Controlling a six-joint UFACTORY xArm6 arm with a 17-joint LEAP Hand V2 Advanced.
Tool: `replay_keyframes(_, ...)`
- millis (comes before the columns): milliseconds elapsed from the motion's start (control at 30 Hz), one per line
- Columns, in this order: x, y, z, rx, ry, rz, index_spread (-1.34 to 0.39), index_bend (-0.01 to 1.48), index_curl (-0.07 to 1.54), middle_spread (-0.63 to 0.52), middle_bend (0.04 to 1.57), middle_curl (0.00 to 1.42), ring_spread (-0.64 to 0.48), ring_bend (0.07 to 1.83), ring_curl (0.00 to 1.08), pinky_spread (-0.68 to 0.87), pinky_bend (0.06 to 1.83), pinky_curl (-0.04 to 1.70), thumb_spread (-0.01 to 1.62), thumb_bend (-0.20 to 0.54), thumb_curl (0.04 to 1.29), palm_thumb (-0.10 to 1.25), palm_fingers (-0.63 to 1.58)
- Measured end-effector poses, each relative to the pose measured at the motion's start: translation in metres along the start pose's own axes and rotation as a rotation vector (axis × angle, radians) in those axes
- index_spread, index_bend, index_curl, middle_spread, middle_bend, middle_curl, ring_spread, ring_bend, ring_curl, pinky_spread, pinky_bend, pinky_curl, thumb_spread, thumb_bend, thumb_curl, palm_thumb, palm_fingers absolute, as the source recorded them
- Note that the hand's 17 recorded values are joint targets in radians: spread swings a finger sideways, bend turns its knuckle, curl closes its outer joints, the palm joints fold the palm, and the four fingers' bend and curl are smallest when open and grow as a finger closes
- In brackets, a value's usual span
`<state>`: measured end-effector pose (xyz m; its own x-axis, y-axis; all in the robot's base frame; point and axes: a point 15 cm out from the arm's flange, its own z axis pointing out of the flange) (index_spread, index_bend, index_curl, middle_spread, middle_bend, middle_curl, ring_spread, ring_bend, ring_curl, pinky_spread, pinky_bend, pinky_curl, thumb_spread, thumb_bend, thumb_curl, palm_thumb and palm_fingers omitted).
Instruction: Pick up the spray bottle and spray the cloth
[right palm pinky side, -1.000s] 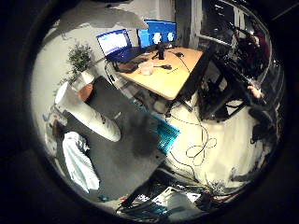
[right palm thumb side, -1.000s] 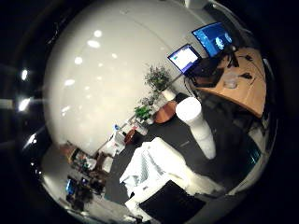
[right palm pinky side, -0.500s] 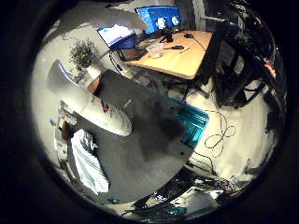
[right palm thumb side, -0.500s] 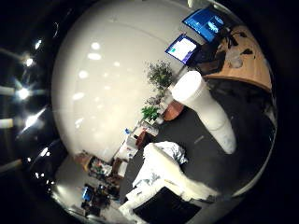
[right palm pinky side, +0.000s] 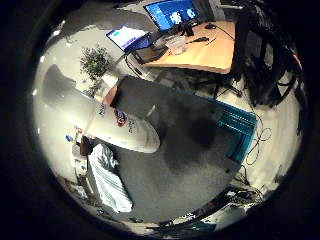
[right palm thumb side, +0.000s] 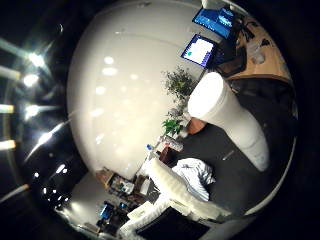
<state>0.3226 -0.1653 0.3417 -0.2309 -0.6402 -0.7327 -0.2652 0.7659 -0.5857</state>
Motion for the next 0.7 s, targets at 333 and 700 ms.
replay_keyframes(333, 0.005, -0.001, 0.013, -0.032, -0.054, 0.037, 0.0, 0.17, 0.32, 0.3, 0.19, 0.31, 0.38, 0.49, 0.23, 0.66, 1.23, 0.14, 1.1, -0.024, 0.37, 0.39, 0.13)
replay_keyframes(700, 0.01, 0.018, 0.038, -0.089, -0.109, 0.045, 0.0, 0.18, 0.33, 0.3, 0.19, 0.31, 0.38, 0.48, 0.23, 0.65, 1.22, 0.13, 1.1, -0.024, 0.36, 0.39, 0.11)
